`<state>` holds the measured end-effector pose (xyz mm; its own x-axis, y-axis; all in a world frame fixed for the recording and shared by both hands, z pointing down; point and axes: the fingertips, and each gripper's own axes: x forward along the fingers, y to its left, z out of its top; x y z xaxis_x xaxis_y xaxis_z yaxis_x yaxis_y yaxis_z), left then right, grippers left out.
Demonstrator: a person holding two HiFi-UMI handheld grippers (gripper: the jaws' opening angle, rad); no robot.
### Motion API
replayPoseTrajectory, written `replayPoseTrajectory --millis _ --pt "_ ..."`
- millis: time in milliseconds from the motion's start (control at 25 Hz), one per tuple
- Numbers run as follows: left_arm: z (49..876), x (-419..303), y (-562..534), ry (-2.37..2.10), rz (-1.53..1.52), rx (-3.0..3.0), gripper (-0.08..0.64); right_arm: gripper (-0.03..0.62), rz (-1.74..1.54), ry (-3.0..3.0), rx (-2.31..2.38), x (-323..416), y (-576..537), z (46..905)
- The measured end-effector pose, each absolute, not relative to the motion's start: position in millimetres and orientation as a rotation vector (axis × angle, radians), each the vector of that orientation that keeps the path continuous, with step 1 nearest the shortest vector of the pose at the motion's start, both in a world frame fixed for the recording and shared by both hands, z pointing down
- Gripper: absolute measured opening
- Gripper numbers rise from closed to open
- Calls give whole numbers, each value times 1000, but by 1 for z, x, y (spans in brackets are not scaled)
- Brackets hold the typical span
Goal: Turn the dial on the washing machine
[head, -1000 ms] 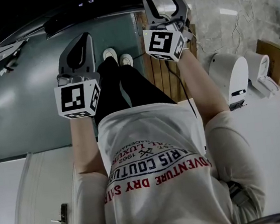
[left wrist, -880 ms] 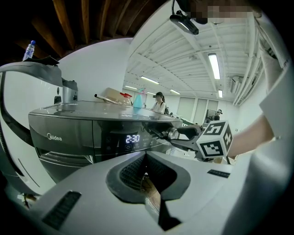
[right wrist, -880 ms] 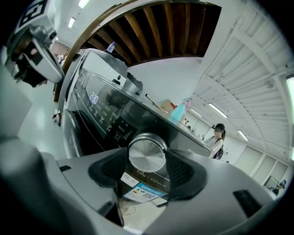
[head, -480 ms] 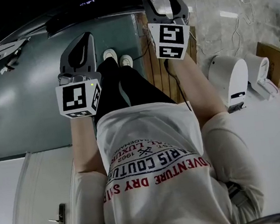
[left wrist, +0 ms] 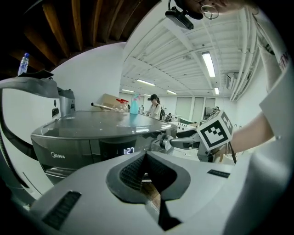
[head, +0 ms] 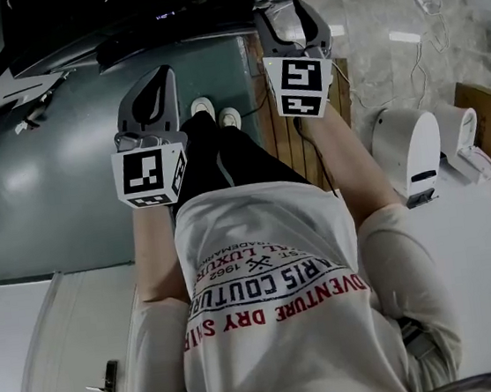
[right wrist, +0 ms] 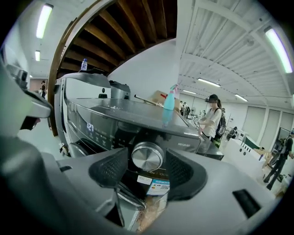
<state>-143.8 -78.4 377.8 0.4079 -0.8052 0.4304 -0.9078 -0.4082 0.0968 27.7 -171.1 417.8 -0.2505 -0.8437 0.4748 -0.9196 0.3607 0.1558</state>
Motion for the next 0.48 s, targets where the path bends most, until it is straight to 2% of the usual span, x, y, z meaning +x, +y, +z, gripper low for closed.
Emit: replayPoseTrajectory --millis 120,480 --pt "354 -146 -82 -1524 447 2380 15 263 192 -2206 1490 24 -160 395" --pt "282 -146 -71 -1583 392 2480 15 64 272 -2297 1519 33 -124 318"
